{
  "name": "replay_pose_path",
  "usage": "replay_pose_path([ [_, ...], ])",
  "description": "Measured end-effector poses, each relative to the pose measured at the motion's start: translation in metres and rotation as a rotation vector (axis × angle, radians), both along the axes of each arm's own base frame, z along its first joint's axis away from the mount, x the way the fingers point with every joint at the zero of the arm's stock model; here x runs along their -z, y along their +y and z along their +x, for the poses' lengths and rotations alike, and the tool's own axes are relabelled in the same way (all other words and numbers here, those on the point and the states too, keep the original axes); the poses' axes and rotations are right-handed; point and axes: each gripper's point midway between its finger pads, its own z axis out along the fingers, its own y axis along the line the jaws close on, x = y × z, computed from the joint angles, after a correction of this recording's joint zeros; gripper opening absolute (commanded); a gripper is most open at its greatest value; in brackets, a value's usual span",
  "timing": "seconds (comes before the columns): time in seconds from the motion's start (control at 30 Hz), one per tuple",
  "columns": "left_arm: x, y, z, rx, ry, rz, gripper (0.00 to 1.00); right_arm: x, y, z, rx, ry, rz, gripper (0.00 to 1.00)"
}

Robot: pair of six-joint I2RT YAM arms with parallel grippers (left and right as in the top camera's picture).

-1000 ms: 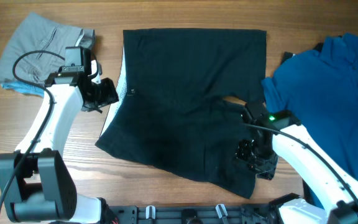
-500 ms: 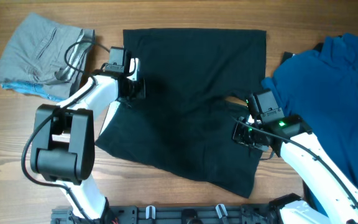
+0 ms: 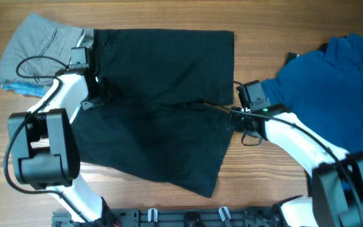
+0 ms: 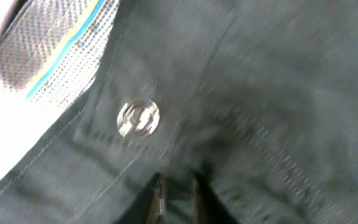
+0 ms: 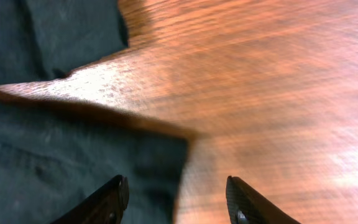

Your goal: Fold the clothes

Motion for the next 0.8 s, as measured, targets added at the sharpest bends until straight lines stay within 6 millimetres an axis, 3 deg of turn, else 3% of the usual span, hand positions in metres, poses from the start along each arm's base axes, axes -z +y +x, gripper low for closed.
replay_pose_path([
  [0.07,-0.005,0.000,-0.008,0.007,0.013,0.001,0.33,0.009,0.005,0.001,-0.036,0.013,0.011,0.45],
  [0.13,-0.021,-0.001,-0.010,0.027,-0.013,0.008,0.43,0.009,0.010,0.006,-0.069,-0.004,0.028,0.09],
  [0.2,-0.044,-0.001,-0.009,0.038,-0.064,0.015,0.57,0.009,0.010,0.012,-0.084,-0.028,0.021,0.04],
  [0.3,-0.079,-0.001,-0.011,0.048,-0.139,0.025,0.68,0.010,-0.010,0.019,-0.032,-0.048,-0.052,0.04],
  [0.37,-0.091,-0.001,-0.014,0.051,-0.158,0.028,0.72,0.010,-0.033,0.025,0.032,-0.059,-0.094,0.22],
  [0.4,-0.094,-0.001,-0.016,0.054,-0.159,0.029,0.73,0.009,-0.043,0.028,0.063,-0.064,-0.103,0.45],
  [0.47,-0.099,-0.002,-0.022,0.054,-0.152,0.028,0.77,0.006,-0.069,0.039,0.146,-0.093,-0.114,0.59],
  [0.53,-0.099,-0.002,-0.028,0.053,-0.132,0.025,0.77,0.006,-0.092,0.043,0.189,-0.095,-0.111,0.62],
  [0.6,-0.094,-0.003,-0.041,0.055,-0.077,0.018,0.64,0.005,-0.096,0.038,0.184,-0.062,-0.077,0.62],
  [0.63,-0.092,-0.004,-0.047,0.056,-0.051,0.014,0.50,0.002,-0.094,0.034,0.171,-0.042,-0.050,0.62],
  [0.67,-0.091,-0.004,-0.051,0.061,-0.037,0.014,0.46,-0.003,-0.090,0.033,0.156,-0.041,-0.021,0.62],
  [0.77,-0.087,-0.006,-0.071,0.058,0.046,0.005,0.46,-0.035,-0.067,0.029,0.068,-0.088,0.097,0.61],
  [0.8,-0.086,-0.006,-0.076,0.057,0.066,0.003,0.45,-0.047,-0.061,0.027,0.048,-0.105,0.126,0.56],
])
